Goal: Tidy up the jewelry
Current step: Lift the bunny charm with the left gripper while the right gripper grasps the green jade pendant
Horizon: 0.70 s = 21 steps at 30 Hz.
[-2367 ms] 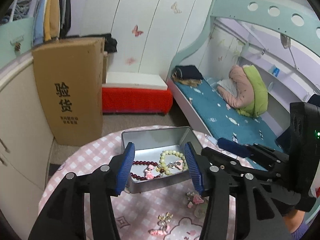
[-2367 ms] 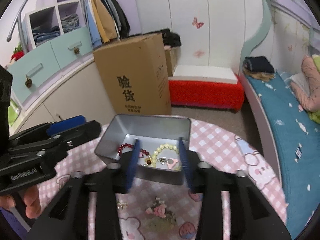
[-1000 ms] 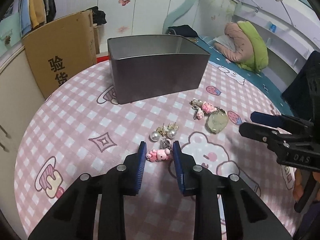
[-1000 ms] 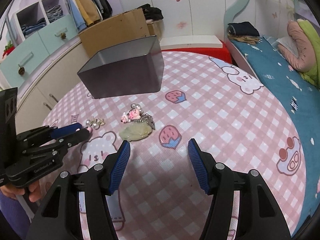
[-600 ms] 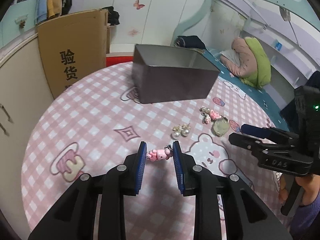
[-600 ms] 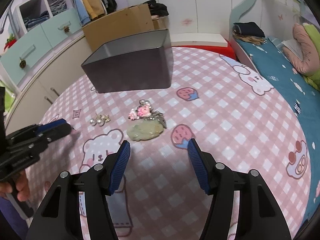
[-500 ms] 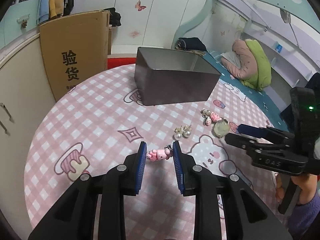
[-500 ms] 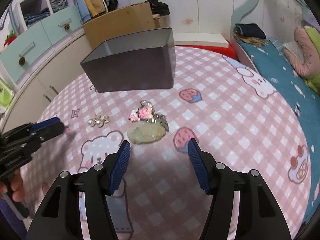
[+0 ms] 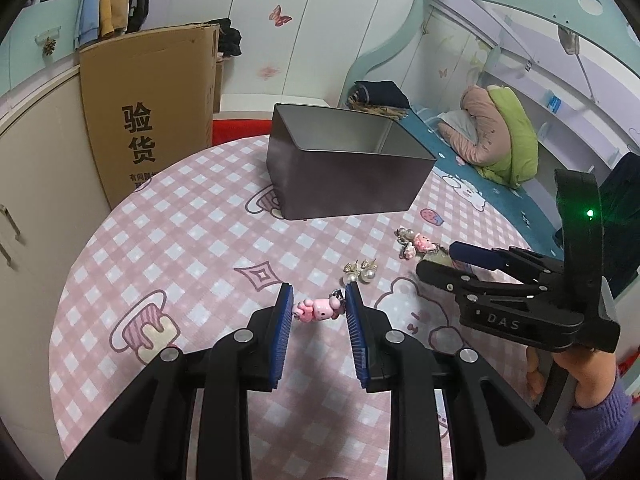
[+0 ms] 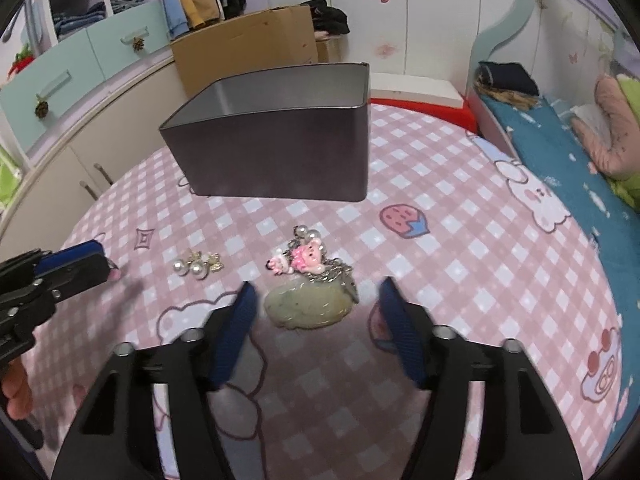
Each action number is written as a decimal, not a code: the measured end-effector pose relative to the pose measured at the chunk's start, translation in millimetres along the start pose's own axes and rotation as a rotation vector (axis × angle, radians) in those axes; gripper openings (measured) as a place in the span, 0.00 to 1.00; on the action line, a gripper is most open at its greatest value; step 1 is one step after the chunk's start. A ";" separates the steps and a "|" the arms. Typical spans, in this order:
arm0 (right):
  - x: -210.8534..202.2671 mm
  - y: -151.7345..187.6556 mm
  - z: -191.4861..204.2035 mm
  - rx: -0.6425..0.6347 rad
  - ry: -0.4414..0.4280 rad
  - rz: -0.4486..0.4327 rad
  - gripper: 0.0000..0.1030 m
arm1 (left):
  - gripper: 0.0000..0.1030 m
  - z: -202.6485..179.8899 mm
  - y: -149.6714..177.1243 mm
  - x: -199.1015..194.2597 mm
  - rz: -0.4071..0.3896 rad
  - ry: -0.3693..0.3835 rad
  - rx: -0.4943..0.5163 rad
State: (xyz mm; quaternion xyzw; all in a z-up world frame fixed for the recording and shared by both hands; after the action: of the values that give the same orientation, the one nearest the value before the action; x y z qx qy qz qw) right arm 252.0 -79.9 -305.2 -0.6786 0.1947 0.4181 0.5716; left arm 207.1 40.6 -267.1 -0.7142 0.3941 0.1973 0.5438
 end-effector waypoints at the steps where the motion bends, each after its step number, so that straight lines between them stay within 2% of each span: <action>1: -0.9 0.9 -1.0 0.002 -0.002 -0.001 0.48 | 0.24 -0.3 0.1 0.0 0.001 0.004 0.001; 3: -4.1 4.0 -5.5 0.016 -0.012 -0.007 0.43 | 0.24 -1.8 0.7 0.6 0.003 0.006 0.004; 14: -23.1 27.5 -23.1 0.058 -0.031 -0.011 0.43 | 0.24 -12.9 2.2 1.1 0.005 0.035 0.009; 21: -36.6 26.1 -26.4 0.059 -0.033 -0.032 0.43 | 0.24 -27.2 -3.9 -3.5 -0.015 0.064 0.031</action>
State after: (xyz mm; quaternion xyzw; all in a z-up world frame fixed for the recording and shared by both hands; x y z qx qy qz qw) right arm 220.7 -119.5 -292.4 -0.6574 0.1868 0.4141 0.6012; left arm 204.1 16.8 -253.1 -0.7145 0.4089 0.1640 0.5435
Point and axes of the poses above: each gripper's, at about its wrist camera, not at the fingertips, and x roughly the way its jaws point, z to its left, y to its underside, the point moved 9 cm from there along x, roughly the way its jaws point, and after that the axes turned 9 degrees about -x, right-handed, at the moved point
